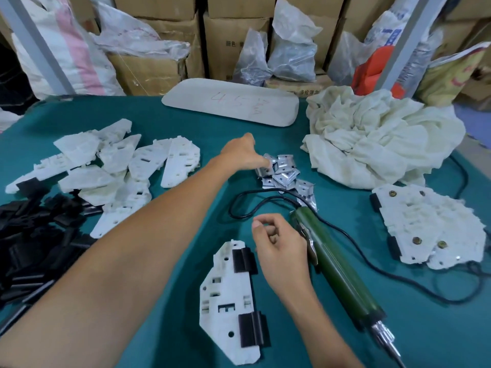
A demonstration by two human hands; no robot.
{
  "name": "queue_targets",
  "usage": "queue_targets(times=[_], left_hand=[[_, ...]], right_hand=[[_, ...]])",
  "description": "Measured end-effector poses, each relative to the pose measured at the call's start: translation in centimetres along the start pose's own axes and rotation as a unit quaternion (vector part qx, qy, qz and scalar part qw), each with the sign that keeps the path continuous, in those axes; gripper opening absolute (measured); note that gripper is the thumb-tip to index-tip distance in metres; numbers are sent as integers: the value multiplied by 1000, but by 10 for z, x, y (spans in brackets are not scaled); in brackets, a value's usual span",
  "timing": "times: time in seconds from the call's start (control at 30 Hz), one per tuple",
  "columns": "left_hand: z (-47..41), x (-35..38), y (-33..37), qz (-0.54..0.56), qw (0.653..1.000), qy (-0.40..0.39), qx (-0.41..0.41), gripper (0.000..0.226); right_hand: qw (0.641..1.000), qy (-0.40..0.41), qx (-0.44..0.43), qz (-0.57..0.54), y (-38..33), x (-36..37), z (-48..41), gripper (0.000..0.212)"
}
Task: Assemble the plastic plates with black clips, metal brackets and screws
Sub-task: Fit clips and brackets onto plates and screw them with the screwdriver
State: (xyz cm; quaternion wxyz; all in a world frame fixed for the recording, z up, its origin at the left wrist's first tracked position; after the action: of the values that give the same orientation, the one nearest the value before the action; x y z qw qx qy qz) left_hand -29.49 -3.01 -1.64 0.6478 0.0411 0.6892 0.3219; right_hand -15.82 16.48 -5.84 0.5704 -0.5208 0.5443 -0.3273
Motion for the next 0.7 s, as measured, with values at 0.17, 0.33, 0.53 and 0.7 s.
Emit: queue_targets(times=[0.17, 0.33, 0.53, 0.7], left_hand=[[1, 1, 0, 30, 999, -28, 17, 31], [44, -16, -34, -7, 1000, 22, 20, 21], [125, -36, -87, -68, 996, 48, 27, 20], [178, -51, -96, -60, 989, 121, 52, 36]], right_hand=[[1000, -3, -7, 3, 2, -1, -2, 8], [1000, 4, -8, 7, 1, -1, -3, 7], [1000, 3, 6, 5, 4, 1, -4, 7], [999, -5, 39, -12, 2, -1, 0, 7]])
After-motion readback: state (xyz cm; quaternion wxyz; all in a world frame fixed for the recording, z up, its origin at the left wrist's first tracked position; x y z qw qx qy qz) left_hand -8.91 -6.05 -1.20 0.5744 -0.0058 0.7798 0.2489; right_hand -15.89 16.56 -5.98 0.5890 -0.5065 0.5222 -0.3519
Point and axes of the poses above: each hand's wrist, its own z-axis away from the middle knuckle, its own x-axis out of the palm, y = z × x, the point moved 4 cm from there along -z, towards the middle knuckle, and after that the axes turned 7 degrees about y, right-handed, at the moved point
